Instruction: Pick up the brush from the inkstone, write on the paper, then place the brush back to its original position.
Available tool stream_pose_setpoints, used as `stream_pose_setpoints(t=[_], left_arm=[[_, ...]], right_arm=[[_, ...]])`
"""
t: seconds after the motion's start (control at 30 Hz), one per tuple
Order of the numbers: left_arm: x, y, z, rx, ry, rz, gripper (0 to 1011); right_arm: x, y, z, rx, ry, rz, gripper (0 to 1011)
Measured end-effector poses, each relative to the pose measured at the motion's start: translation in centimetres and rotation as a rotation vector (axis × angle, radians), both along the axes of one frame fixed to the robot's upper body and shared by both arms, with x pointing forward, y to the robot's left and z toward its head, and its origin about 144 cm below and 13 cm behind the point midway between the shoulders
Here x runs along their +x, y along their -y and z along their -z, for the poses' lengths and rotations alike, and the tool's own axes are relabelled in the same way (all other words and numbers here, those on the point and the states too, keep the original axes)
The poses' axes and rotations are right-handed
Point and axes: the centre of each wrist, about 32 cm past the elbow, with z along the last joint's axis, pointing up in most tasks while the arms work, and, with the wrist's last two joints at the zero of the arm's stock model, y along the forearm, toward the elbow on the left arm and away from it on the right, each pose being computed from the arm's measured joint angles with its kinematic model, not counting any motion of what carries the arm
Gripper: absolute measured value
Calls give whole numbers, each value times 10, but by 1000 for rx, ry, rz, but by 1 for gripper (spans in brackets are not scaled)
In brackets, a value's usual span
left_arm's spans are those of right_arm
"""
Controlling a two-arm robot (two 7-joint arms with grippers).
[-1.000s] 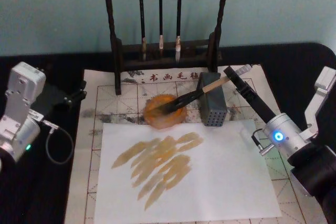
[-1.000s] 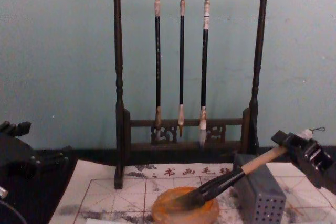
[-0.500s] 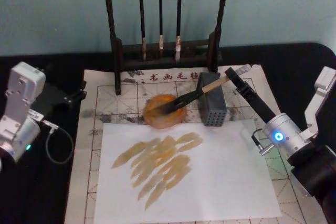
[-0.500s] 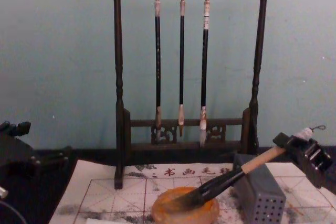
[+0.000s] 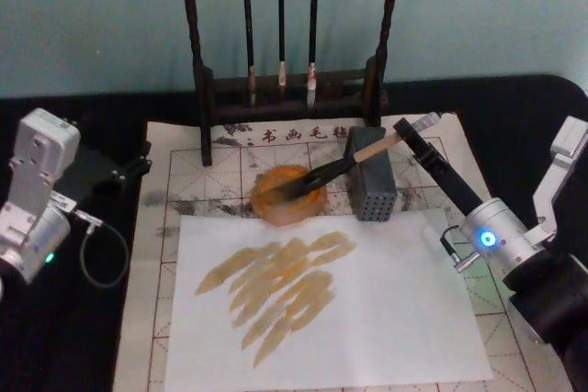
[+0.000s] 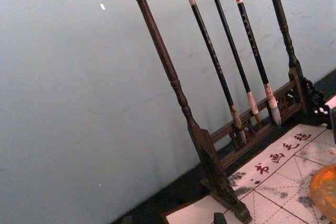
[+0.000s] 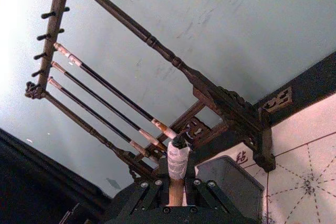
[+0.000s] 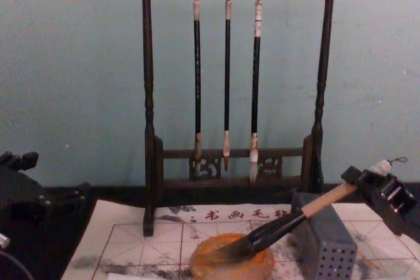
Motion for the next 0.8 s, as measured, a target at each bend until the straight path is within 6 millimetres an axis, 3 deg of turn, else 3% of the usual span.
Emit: stream_pose_setpoints(t=[0.8], left_arm=[[0,0,0,0,0,0,1001]], right_arm=[[-6,9,-21,46,43,-52,181]])
